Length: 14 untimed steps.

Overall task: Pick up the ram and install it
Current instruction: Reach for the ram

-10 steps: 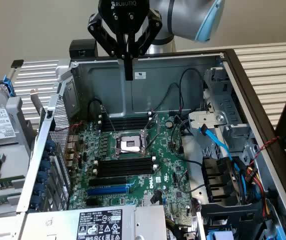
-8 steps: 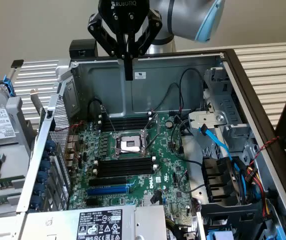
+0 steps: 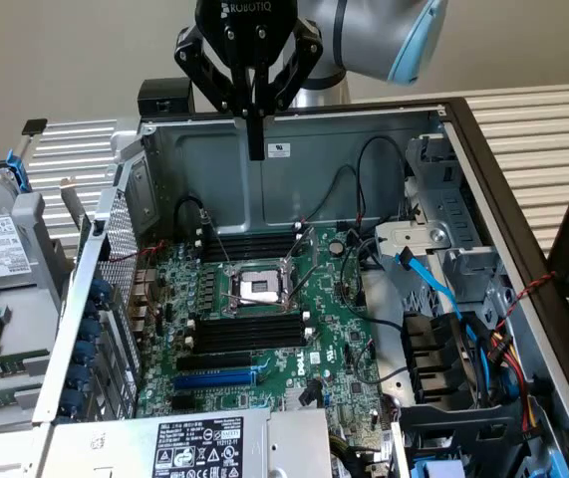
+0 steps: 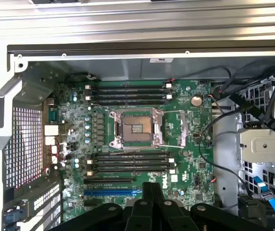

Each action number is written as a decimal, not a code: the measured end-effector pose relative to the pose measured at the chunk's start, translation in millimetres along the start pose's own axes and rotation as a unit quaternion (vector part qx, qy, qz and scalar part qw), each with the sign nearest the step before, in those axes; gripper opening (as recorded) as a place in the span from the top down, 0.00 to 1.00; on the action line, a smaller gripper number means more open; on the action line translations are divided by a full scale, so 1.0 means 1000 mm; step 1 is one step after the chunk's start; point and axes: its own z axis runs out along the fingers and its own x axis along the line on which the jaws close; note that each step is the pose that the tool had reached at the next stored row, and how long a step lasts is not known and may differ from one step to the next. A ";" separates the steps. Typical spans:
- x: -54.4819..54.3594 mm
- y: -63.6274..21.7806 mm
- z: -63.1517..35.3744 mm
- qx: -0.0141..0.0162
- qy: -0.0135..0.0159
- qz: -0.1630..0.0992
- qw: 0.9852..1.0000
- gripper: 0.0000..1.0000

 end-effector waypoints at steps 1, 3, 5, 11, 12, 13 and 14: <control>0.000 0.0000 0.0000 0.000 0.000 0.000 1.000 0.88; 0.004 -0.0003 0.0000 0.000 0.000 0.000 1.000 0.88; 0.013 -0.0009 -0.0003 0.000 0.000 0.000 1.000 0.88; 0.040 -0.0028 -0.0009 0.000 0.000 0.000 1.000 0.88; 0.045 -0.0032 -0.0010 0.000 0.000 0.000 1.000 0.88; 0.049 -0.0034 -0.0011 0.000 0.000 0.000 1.000 0.88; 0.054 -0.0038 -0.0012 0.000 0.000 0.000 1.000 0.88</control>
